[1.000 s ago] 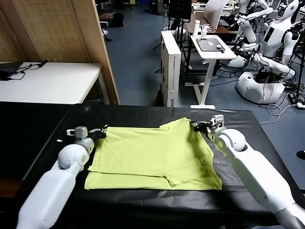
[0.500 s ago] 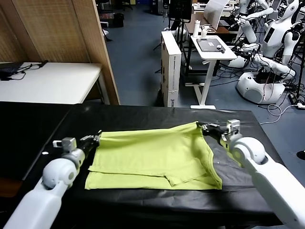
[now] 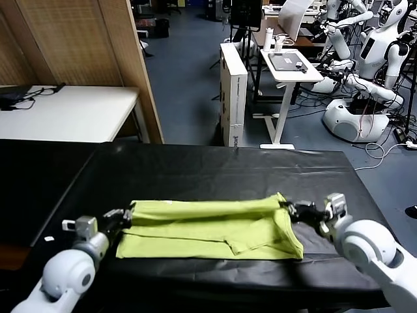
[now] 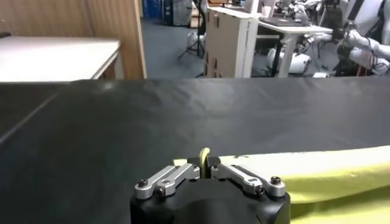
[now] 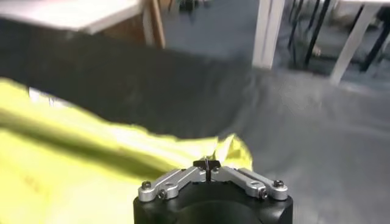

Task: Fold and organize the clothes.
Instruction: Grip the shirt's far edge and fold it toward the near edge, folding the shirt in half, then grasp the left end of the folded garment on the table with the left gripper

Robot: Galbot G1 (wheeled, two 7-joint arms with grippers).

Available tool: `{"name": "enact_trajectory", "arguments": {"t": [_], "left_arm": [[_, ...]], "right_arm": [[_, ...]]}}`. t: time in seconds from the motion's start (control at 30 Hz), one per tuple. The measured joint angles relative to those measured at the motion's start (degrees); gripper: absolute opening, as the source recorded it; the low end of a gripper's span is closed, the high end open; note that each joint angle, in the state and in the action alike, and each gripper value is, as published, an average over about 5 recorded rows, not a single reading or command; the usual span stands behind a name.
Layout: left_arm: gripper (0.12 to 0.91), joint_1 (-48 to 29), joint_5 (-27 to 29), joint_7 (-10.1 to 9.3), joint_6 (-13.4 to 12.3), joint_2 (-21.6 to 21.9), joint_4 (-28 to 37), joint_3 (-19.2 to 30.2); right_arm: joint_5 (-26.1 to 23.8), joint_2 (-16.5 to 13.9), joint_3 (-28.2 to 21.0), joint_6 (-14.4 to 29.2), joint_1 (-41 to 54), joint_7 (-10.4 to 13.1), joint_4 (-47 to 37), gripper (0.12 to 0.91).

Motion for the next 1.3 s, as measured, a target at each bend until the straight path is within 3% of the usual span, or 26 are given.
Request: {"name": "enact_trajectory", "arguments": {"t": [0.33,0.4,0.5,0.6,0.77,0.83,0.93,1.03,1.3], "left_arm": [[0.216,4.0,2.4,0.19,1.1,-1.2,-0.9,-1.2],[0.243,4.3,2.8,0.07,1.5,-1.3,-1.3,-1.2],[0.374,4.6,3.5,-0.27,1.9,-1.6,-1.8,-1.5],[0.545,5.0,3.8,-0.8,2.0,-1.9,-2.3,-2.3],[0.824,6.4,3.2,-1.25,2.2,-2.1,-3.9,-4.0],[0.883,6.9,3.1,-1.26,2.2,-2.3,-4.4,-4.7],[0.904,6.8,3.1,-1.4,2.1,-2.5,-4.7,-5.3],[0.906,5.9,2.9,-1.79,1.9,-2.8,-4.2,-5.3],[0.907,0.9,3.7,-1.98,1.1,-4.6,-0.6,-3.1]], "right_arm": [[0.6,0.1,0.5,0.1,-1.2,-0.4,1.1,0.14],[1.4,-0.1,1.0,1.0,-1.6,-0.9,1.5,0.14],[1.9,-0.2,1.9,2.3,-2.3,-1.9,2.3,0.173],[1.8,-0.5,2.9,2.6,-2.8,-2.2,3.4,0.294],[1.0,-0.2,4.2,2.8,-3.0,-1.9,4.7,0.597],[0.7,0.3,4.6,3.4,-2.8,-1.8,4.6,0.726],[0.0,1.6,5.3,5.1,-2.3,-1.8,3.8,0.861],[-1.9,3.6,5.8,6.8,-1.4,-1.8,2.3,0.901],[-5.4,9.1,5.5,7.6,0.4,-1.7,-2.9,0.907]]}}
